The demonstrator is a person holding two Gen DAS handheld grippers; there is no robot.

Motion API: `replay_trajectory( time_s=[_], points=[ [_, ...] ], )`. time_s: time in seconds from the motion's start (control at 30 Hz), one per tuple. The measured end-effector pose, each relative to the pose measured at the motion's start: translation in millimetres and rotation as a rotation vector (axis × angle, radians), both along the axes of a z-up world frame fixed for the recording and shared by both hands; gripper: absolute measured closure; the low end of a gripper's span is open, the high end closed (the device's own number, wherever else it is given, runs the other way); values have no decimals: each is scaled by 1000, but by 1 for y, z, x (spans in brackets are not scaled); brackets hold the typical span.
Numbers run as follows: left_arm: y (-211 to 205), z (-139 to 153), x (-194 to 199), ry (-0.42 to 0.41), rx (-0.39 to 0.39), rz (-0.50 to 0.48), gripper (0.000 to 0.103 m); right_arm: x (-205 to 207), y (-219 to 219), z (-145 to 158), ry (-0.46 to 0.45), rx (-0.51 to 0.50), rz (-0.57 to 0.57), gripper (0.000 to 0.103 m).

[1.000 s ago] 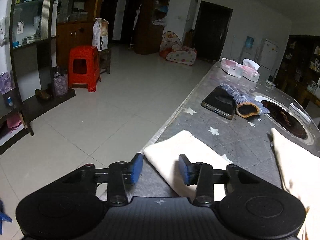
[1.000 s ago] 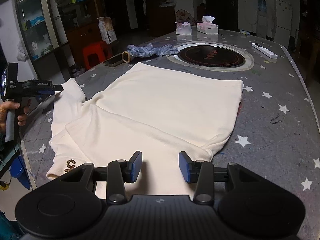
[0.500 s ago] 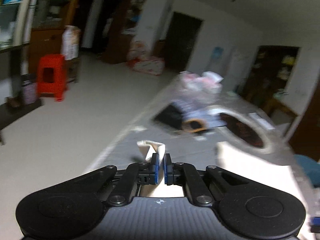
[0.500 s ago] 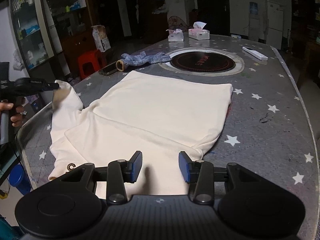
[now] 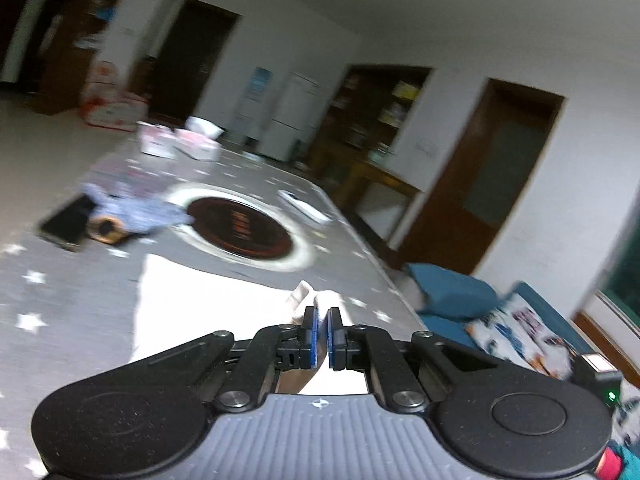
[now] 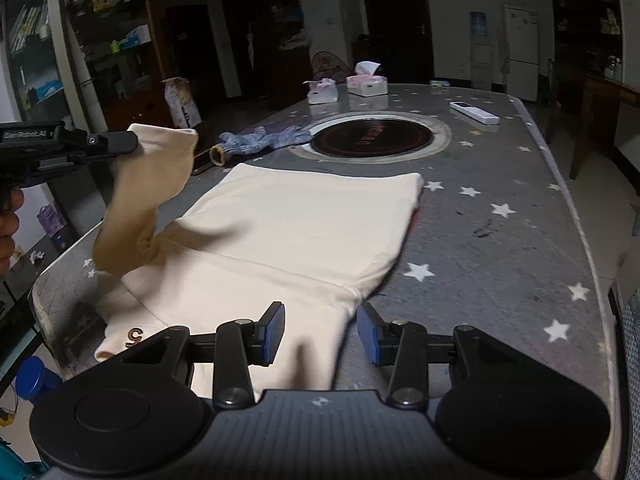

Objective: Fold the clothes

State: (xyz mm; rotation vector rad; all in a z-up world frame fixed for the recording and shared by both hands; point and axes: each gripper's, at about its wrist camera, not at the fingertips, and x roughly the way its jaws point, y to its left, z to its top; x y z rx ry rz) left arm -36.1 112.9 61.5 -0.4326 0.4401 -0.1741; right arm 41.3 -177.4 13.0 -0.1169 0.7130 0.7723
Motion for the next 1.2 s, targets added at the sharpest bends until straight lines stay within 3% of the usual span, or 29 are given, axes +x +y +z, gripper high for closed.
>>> replay_trajectory(
  time_s=[0.33,0.53,0.63,0.77,0.87,0.97,1.1,1.2],
  points=[
    [-63,-39,20,92,-15,-208,98,0,-22,-2,3,10,-61,63],
    [-74,-62,15,181,-2,-281,93,2,-23,-1,-1,18,-76,63],
    [-65,-62,6,181,1,-304,93,1,-16,2,-9,20,-53,63],
    [-36,-58,-6,165,44,-243,92,-1,-3,7,-22,20,-9,63],
    [-4,-59,-10,185,55,-140,93,-3,12,6,-19,13,45,64],
    [21,-63,-11,203,63,-68,93,-7,29,2,-9,-8,114,73],
    [45,-79,-9,267,87,-6,93,-9,45,-9,-1,-47,146,76],
    [59,-84,-16,268,65,7,93,-6,47,-15,15,-66,141,76]
  ],
)
